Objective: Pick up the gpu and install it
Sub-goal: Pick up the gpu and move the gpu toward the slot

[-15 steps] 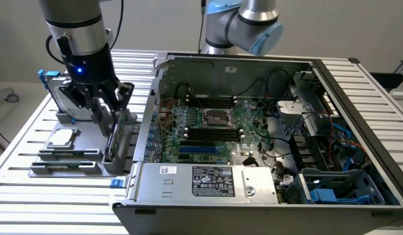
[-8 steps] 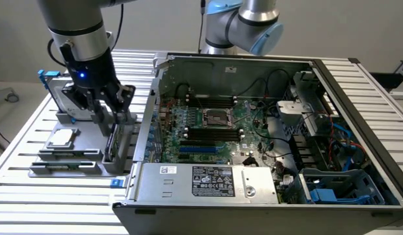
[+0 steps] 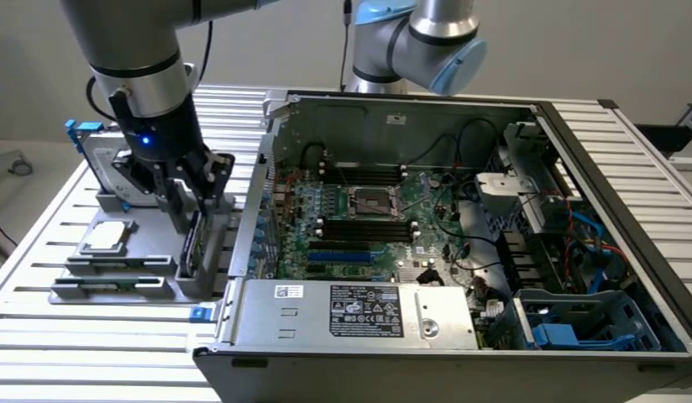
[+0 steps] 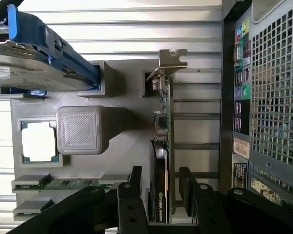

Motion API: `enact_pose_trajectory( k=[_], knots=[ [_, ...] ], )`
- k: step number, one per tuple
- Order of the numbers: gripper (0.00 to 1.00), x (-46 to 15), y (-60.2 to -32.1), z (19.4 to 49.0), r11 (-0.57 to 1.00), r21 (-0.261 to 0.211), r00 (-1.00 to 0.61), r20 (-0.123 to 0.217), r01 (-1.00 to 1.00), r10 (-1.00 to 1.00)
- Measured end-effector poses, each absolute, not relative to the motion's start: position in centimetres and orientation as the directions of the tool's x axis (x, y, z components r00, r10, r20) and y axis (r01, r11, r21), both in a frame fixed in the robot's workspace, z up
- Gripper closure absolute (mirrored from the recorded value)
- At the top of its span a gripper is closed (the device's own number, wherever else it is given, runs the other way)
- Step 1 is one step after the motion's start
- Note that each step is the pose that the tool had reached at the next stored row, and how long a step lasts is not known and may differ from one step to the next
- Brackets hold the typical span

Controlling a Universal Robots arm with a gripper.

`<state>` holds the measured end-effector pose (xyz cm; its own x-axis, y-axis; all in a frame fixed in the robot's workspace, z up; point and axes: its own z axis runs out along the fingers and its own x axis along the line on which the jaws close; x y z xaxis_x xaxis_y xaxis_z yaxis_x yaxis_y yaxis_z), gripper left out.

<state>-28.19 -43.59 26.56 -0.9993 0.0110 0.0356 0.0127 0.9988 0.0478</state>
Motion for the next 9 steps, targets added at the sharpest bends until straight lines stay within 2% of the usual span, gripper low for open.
enact_pose_trajectory(
  k=[9],
  knots=[
    [0.56,-28.19,-43.82,25.4,0.997,0.077,-0.999,0.036,0.01,0.007]
  ],
)
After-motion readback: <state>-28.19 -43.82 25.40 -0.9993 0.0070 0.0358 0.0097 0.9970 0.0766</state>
